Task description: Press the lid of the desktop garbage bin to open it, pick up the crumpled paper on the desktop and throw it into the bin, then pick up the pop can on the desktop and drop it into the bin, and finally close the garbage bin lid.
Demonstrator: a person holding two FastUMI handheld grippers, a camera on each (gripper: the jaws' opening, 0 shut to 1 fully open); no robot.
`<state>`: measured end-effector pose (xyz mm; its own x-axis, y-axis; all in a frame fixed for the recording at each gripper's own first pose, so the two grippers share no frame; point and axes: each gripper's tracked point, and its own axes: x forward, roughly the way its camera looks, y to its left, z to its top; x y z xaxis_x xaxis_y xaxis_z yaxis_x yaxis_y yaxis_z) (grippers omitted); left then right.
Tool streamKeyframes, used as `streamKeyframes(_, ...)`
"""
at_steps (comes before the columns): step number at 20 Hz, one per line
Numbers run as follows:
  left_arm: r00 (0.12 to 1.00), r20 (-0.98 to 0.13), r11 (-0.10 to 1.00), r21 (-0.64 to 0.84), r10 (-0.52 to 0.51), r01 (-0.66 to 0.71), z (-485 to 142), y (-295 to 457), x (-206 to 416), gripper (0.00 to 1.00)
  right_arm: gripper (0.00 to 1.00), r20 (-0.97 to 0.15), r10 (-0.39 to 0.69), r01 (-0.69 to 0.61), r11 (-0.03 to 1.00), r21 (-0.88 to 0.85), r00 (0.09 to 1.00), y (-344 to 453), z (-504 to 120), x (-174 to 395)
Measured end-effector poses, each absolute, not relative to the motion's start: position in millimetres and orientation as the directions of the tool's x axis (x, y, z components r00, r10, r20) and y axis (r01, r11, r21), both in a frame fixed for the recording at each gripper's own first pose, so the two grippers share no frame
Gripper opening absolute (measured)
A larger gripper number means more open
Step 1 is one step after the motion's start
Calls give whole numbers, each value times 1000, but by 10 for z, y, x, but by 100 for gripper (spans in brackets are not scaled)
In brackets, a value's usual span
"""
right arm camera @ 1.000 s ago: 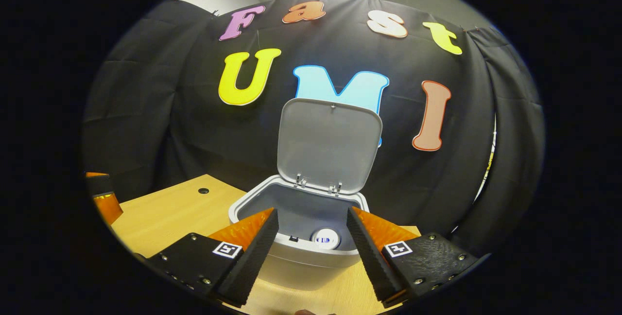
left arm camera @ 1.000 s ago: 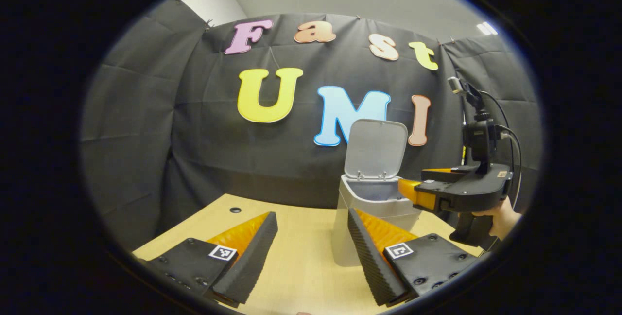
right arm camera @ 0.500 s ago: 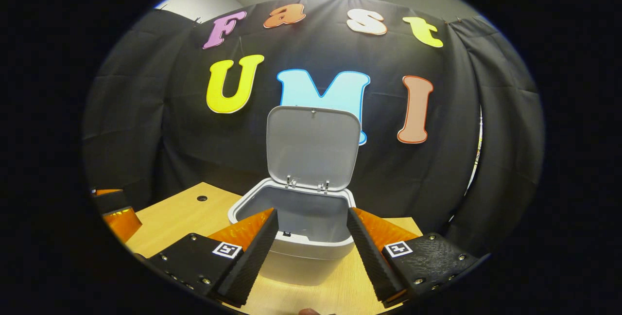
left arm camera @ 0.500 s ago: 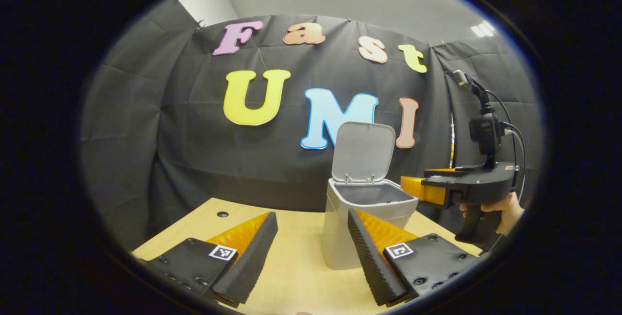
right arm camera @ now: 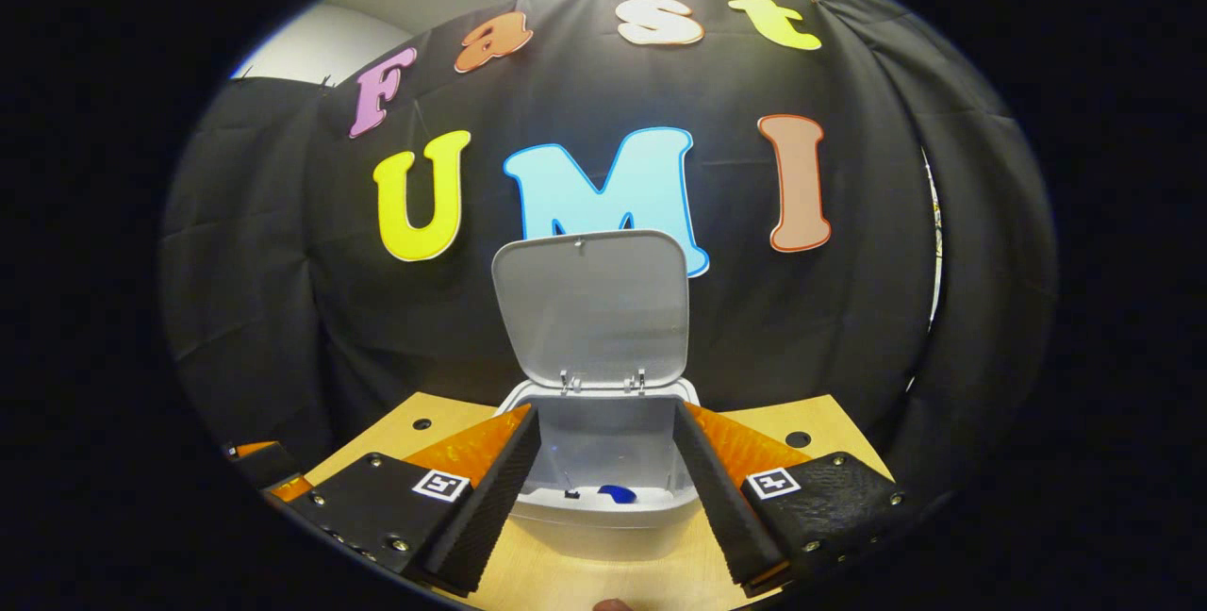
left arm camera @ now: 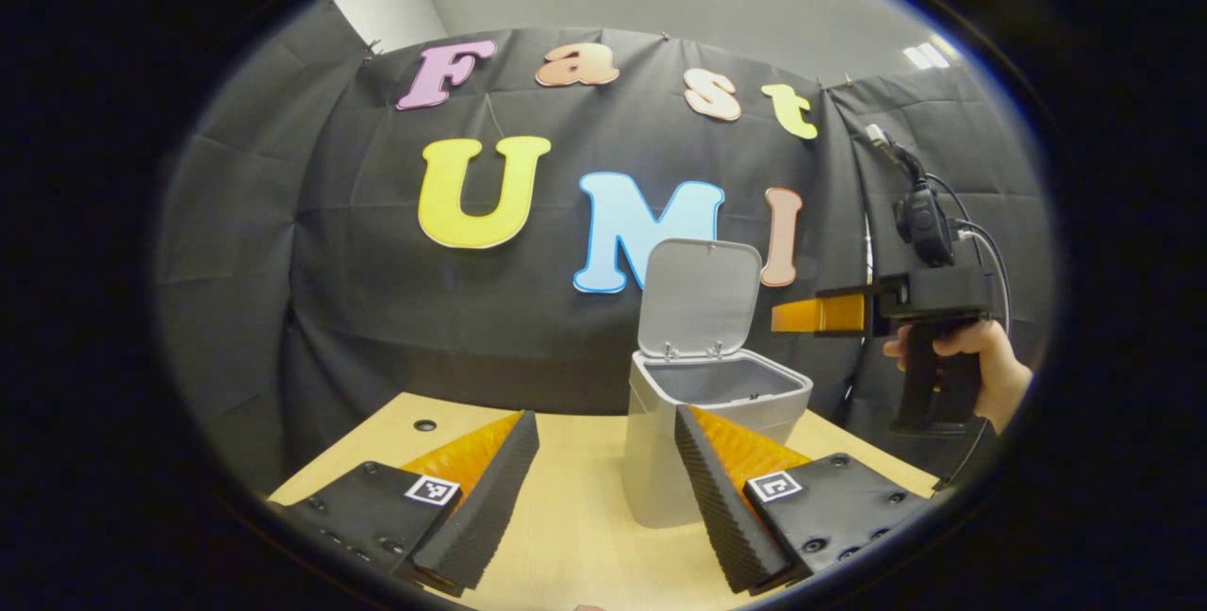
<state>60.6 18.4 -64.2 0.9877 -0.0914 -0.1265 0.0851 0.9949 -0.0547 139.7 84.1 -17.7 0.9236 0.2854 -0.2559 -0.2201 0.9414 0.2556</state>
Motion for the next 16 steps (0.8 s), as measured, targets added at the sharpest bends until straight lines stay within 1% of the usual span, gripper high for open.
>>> streamKeyframes(5,983,-131,992,-45,-126,121,-671,155,730,95,92,-250,263,-200,947,251,932,835,-26,1663)
streamKeyframes(11,977,-133,985,-66,-165,158,-708,85,874,95,92,-228,258,-208,952,223,939,942,268,1922)
streamKeyframes(16,978,-134,984,-93,-161,149,-761,121,944,96,91,-196,264,-224,953,204,944,1054,559,2171)
